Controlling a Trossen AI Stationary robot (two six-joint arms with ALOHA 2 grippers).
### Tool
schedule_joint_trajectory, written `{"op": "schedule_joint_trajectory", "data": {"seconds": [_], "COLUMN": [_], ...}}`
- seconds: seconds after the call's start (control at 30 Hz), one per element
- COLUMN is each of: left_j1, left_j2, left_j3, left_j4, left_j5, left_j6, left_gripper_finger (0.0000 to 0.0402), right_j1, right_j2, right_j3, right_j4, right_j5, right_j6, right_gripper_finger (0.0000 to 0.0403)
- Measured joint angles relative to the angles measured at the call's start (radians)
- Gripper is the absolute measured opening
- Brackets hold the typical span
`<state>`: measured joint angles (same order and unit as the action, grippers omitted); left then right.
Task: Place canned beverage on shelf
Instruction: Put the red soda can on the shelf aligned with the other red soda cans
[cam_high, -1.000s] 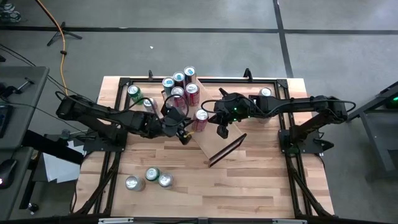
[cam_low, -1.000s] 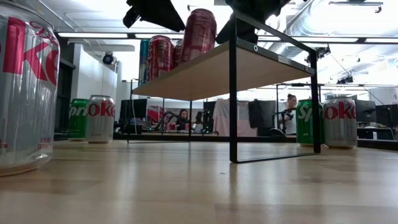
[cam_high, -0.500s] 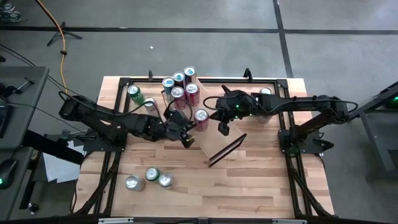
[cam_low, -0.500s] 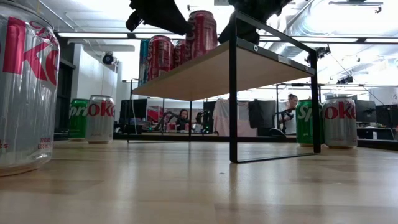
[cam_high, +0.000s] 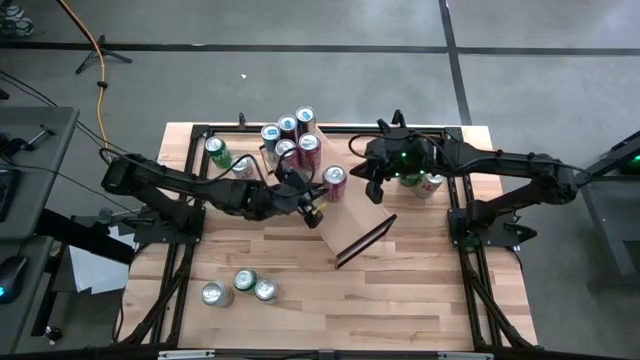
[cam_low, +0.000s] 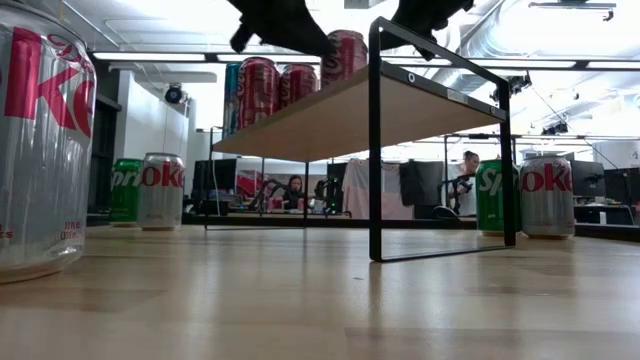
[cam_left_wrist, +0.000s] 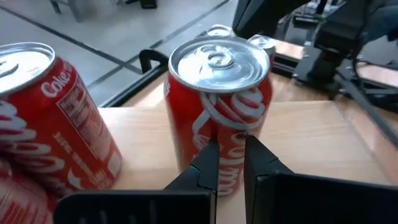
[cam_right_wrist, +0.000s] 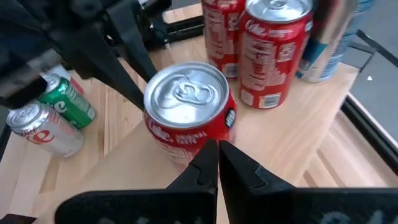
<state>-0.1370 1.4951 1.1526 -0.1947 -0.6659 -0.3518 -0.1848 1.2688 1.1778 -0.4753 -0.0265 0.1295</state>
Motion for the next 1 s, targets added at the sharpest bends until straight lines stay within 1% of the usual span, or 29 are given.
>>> {"op": "schedule_joint_trajectory", "data": {"seconds": [0.17,0.3,0.5,0.57,0.7,0.77,0.87,1.0], "left_j1": [0.049,0.089,0.133,0.134,0.11,0.091,0.056,0.008], "left_j2": [0.046,0.065,0.052,0.025,-0.052,-0.092,-0.162,-0.263], "left_j3": [0.0,0.0,0.0,0.009,0.039,0.047,0.059,0.086], "left_j4": [0.078,0.09,0.086,0.081,0.09,0.088,0.086,0.09], "left_j5": [0.0,0.003,0.008,0.037,0.15,0.186,0.212,0.212], "left_j6": [0.064,0.095,0.123,0.125,0.148,0.16,0.184,0.243], "left_gripper_finger": [0.0,0.0,0.0,0.0,0.0,0.0,0.0,0.0], "right_j1": [-0.001,0.0,0.002,0.002,0.002,0.002,0.002,0.002], "right_j2": [-0.017,-0.018,-0.018,-0.013,-0.004,-0.001,0.001,0.011], "right_j3": [0.0,0.0,0.0,0.0,0.0,0.0,0.0,0.0], "right_j4": [-0.006,-0.037,-0.112,-0.12,-0.125,-0.127,-0.101,-0.05], "right_j5": [0.0,-0.007,-0.008,-0.008,-0.02,-0.02,-0.029,-0.06], "right_j6": [0.0,0.0,0.0,0.0,-0.008,-0.009,-0.001,0.027], "right_gripper_finger": [0.0,0.0,0.0,0.0,0.0,0.0,0.0,0.0]}}
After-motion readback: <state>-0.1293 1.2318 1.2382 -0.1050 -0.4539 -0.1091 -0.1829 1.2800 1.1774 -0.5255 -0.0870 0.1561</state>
